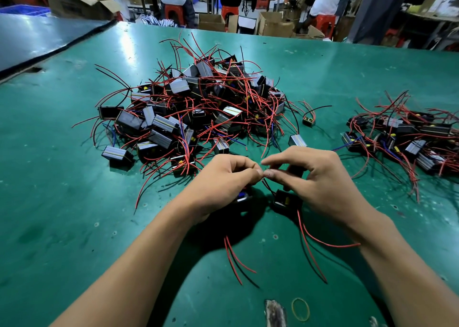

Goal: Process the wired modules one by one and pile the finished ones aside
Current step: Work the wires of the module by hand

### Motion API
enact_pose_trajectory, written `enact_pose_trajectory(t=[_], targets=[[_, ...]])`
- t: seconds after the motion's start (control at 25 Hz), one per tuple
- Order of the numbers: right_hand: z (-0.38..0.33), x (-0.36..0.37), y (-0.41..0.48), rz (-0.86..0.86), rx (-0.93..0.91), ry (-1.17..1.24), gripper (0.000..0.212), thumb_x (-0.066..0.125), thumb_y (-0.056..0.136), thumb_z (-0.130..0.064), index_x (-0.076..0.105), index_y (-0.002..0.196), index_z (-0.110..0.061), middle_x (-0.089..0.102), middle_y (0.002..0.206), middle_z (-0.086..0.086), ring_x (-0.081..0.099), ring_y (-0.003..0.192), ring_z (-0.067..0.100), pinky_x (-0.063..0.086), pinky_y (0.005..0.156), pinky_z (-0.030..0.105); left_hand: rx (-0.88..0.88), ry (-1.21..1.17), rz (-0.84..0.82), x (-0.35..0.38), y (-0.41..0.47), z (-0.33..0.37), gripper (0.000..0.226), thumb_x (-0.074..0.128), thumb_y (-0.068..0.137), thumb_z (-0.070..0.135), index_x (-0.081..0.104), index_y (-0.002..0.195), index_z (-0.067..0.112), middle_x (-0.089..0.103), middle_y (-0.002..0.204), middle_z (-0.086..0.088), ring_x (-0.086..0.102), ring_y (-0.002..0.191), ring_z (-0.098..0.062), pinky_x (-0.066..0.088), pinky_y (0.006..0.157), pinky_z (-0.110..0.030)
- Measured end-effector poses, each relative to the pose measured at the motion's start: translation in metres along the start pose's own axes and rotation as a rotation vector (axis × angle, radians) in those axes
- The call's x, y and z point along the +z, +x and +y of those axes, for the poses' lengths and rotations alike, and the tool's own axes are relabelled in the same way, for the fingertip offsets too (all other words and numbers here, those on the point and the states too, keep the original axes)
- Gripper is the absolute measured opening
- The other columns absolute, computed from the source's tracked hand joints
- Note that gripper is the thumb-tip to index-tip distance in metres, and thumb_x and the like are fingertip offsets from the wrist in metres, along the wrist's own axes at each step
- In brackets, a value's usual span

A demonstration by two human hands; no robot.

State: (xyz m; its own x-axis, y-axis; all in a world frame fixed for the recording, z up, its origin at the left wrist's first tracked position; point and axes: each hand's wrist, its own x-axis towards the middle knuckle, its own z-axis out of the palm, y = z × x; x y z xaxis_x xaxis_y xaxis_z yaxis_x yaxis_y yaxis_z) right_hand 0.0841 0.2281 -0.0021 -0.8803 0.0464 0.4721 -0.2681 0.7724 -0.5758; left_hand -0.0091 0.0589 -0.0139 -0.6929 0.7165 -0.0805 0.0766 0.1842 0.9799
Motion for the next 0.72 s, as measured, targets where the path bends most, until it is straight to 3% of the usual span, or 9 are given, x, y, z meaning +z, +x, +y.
enact_pose_trajectory(t=[0.12, 0.24, 0.32, 0.44, 0.52, 0.6, 0.72], targets=[[0.002, 0.004, -0.001, -0.036, 0.224, 0.116, 0.016, 0.074, 0.084, -0.038, 0.075, 0.078, -0.023, 0.064, 0.070, -0.015, 0.054, 0.060, 0.004, 0.040, 0.061, 0.017, 0.050, 0.031, 0.010, -0.001, 0.000, -0.002, 0.016, 0.065, 0.093, 0.020, 0.069, 0.078, 0.017, 0.056, 0.064, 0.002, 0.044, 0.061, -0.016, 0.036, 0.062, -0.030], [0.002, 0.012, 0.001, -0.052, 0.549, 0.348, 0.024, 0.071, 0.088, -0.029, 0.070, 0.067, -0.018, 0.056, 0.059, -0.013, 0.045, 0.056, 0.002, 0.036, 0.059, 0.023, 0.139, 0.109, 0.046, 0.001, -0.001, -0.004, 0.012, 0.066, 0.092, 0.023, 0.069, 0.083, 0.017, 0.058, 0.059, 0.006, 0.045, 0.057, -0.016, 0.036, 0.057, -0.029], [-0.001, 0.014, 0.003, -0.034, 0.641, 0.418, 0.025, 0.070, 0.086, -0.027, 0.069, 0.062, -0.020, 0.053, 0.057, -0.011, 0.043, 0.054, 0.003, 0.034, 0.057, 0.023, 0.155, 0.131, 0.062, 0.003, -0.001, -0.005, 0.011, 0.066, 0.092, 0.024, 0.069, 0.083, 0.019, 0.058, 0.055, 0.011, 0.044, 0.054, -0.014, 0.034, 0.053, -0.026], [-0.002, 0.012, -0.001, 0.030, 0.497, 0.317, 0.019, 0.074, 0.086, -0.029, 0.069, 0.073, -0.017, 0.057, 0.060, -0.009, 0.046, 0.056, 0.008, 0.040, 0.056, 0.028, 0.131, 0.125, 0.077, 0.005, 0.001, -0.006, 0.012, 0.064, 0.093, 0.022, 0.068, 0.083, 0.018, 0.058, 0.057, 0.015, 0.050, 0.056, -0.014, 0.040, 0.055, -0.025], [-0.004, 0.008, -0.002, 0.040, 0.365, 0.266, 0.003, 0.076, 0.088, -0.023, 0.073, 0.087, -0.023, 0.068, 0.071, -0.009, 0.058, 0.062, 0.017, 0.051, 0.061, 0.037, 0.107, 0.093, 0.081, 0.004, 0.002, -0.006, 0.013, 0.063, 0.094, 0.022, 0.067, 0.082, 0.018, 0.057, 0.060, 0.014, 0.051, 0.058, -0.014, 0.041, 0.057, -0.026], [-0.004, 0.005, -0.002, -0.014, 0.289, 0.248, 0.014, 0.075, 0.088, -0.016, 0.075, 0.097, -0.027, 0.071, 0.078, -0.013, 0.062, 0.067, 0.024, 0.054, 0.066, 0.041, 0.093, 0.053, 0.070, 0.003, 0.002, -0.005, 0.013, 0.063, 0.094, 0.021, 0.068, 0.084, 0.014, 0.056, 0.066, 0.007, 0.049, 0.061, -0.014, 0.039, 0.059, -0.028], [-0.001, 0.004, -0.002, -0.056, 0.238, 0.228, 0.018, 0.078, 0.085, -0.013, 0.077, 0.098, -0.024, 0.068, 0.078, -0.018, 0.056, 0.062, 0.008, 0.052, 0.061, 0.029, 0.101, 0.036, 0.053, 0.001, 0.000, -0.005, 0.013, 0.063, 0.094, 0.019, 0.068, 0.086, 0.011, 0.057, 0.067, 0.004, 0.049, 0.063, -0.015, 0.038, 0.060, -0.029]])
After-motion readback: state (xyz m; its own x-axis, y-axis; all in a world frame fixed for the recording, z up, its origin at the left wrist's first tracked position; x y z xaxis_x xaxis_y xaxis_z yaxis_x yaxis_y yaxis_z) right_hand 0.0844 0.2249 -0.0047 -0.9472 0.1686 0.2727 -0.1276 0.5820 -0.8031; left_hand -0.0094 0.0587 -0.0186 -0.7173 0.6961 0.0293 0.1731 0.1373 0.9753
